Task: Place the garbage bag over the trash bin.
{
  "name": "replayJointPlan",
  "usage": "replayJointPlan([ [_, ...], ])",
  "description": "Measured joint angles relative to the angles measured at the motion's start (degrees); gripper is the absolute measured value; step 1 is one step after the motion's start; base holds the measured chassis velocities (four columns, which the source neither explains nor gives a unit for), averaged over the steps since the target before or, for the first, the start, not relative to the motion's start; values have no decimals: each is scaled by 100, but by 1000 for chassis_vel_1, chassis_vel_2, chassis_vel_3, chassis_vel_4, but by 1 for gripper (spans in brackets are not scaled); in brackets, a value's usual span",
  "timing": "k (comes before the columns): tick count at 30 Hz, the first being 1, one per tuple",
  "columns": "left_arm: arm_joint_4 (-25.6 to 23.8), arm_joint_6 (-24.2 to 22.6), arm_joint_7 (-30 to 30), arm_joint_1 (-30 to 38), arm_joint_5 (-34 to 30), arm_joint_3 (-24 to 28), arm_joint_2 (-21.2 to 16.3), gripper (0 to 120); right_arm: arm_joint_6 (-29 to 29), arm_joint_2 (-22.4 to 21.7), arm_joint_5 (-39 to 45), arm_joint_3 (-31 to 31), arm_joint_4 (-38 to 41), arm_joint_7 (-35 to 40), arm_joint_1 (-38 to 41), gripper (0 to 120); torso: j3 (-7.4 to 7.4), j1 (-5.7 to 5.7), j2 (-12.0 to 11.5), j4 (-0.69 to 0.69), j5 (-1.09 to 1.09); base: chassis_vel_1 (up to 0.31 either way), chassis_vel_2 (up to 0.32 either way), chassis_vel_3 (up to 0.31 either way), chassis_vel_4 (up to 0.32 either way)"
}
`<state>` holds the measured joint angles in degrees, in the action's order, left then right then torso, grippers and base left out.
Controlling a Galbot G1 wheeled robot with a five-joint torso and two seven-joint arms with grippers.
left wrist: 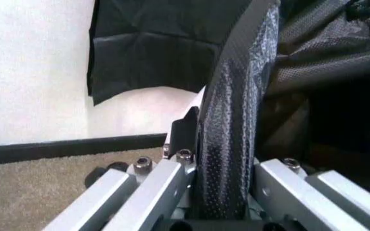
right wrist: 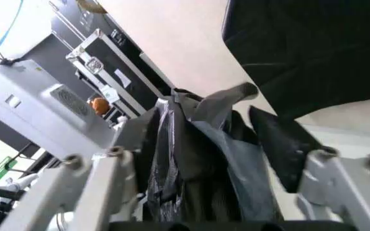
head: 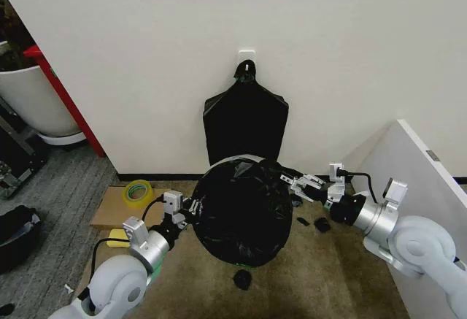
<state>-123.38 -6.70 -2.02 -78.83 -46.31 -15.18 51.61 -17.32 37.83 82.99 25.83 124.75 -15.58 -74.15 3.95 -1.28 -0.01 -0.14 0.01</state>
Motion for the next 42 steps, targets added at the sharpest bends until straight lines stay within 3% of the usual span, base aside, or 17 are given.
replayJointPlan([
  [5, -71, -4, -18, -25, 21, 17, 19, 1, 7, 3, -1, 22, 3, -2, -35, 27, 0, 0, 0, 0, 0, 0, 0, 0, 0],
  [7, -76, -7, -19, -26, 22, 18, 20, 1, 9, 2, -1, 24, 4, -10, -40, 25, 0, 0, 0, 0, 0, 0, 0, 0, 0],
  [12, -130, -18, -26, -30, 29, 21, 19, 1, 35, 3, 18, 39, 6, -42, -51, 2, 0, 0, 0, 0, 0, 0, 0, 0, 0],
  [28, -207, 18, 26, -95, 242, 82, 29, 1, 135, 49, -32, 46, -19, 77, -29, 0, 0, 0, 1, 0, 0, 0, 0, 0, 0],
  [42, -268, 198, 203, -85, 508, 109, -29, 1, 124, 155, -787, -184, -557, 643, 215, 0, 0, 0, 1, 1, 1, 0, 0, 0, 0],
])
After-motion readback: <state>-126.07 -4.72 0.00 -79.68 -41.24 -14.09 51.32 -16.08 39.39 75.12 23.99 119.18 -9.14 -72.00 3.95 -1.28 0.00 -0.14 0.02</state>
